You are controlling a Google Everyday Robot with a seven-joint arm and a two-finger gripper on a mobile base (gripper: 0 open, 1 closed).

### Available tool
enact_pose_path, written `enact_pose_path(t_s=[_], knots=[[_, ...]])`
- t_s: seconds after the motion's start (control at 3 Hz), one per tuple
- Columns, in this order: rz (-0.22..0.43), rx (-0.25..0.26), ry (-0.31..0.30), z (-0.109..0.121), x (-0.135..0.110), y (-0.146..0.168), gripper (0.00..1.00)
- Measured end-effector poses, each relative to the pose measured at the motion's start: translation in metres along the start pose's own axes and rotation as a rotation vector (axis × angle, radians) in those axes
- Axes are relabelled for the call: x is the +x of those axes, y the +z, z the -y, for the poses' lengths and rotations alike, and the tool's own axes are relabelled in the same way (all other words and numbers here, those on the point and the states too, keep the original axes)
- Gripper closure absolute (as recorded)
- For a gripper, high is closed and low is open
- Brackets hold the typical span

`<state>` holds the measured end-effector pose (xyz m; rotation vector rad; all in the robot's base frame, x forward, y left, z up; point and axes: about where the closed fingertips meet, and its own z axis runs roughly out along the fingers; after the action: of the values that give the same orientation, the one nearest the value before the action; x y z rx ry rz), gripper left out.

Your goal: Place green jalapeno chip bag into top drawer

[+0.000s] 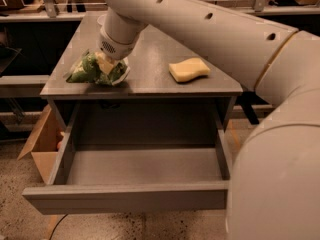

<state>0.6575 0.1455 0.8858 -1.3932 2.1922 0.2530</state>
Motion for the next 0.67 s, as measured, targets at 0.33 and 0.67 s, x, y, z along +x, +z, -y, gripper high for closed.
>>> enact_pose_path(t_s=[0.33, 0.67], knots=[[-0.069, -0.011, -0.020, -0.0035, 0.0406, -0.0450, 1.00], [-0.069, -0.011, -0.021, -0.0036, 0.0407, -0.0450, 1.00]])
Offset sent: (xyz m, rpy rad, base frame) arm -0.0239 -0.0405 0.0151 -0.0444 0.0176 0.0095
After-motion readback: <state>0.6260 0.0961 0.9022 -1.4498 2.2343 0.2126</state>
